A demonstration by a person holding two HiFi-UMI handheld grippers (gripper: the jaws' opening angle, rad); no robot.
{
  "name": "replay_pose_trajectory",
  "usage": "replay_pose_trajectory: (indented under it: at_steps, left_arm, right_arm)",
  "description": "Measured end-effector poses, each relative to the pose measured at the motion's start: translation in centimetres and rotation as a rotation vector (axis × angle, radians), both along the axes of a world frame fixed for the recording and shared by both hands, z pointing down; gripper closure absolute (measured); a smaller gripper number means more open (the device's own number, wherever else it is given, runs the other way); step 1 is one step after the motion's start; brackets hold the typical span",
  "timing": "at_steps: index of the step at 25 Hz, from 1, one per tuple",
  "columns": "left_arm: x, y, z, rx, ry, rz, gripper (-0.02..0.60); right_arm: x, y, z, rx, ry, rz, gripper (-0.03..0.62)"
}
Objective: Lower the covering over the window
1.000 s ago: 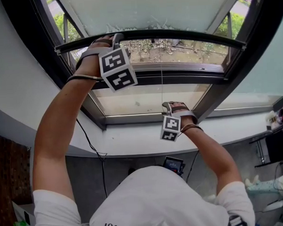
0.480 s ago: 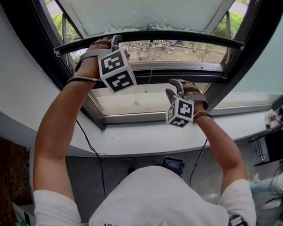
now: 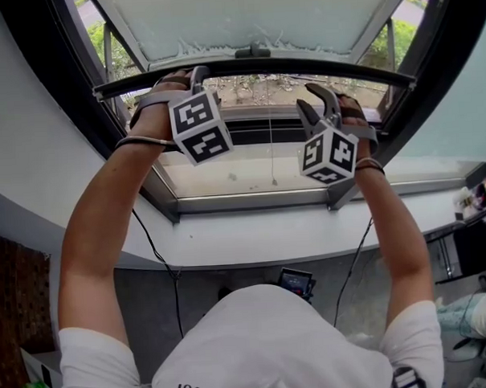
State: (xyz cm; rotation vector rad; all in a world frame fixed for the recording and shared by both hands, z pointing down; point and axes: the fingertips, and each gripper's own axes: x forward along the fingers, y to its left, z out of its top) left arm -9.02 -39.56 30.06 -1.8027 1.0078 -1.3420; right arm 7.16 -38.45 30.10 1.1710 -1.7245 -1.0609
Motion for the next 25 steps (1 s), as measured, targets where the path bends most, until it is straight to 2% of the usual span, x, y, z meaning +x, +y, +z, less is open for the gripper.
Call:
replay_pose_trajectory:
  at_steps: [4,10,17,25]
  left_arm:
    - [0.0,0.2,1.6,-0.025,-0.004,0.001,0.345]
    - [0.0,0.2,4.7,-0.086,-0.004,-0.001,0.345]
    - [0.0,0.2,5.1,-0.095,0.001,-0.001,0.345]
    - [0.0,0.3,5.7,-0.1,0.004,-0.002,0.345]
  right_arm:
    - [0.6,-1.0,-1.0,0.013,-0.006,0.023,0.424]
    - [1.2,-2.1,0.5,-0.027,0.036,0.039,0.441]
    - [1.9,-3.0,2.9,-0.07,0.089,0.064,0.451]
    - [2.0,-3.3,2.7,-0.075,0.083,0.09,0.533]
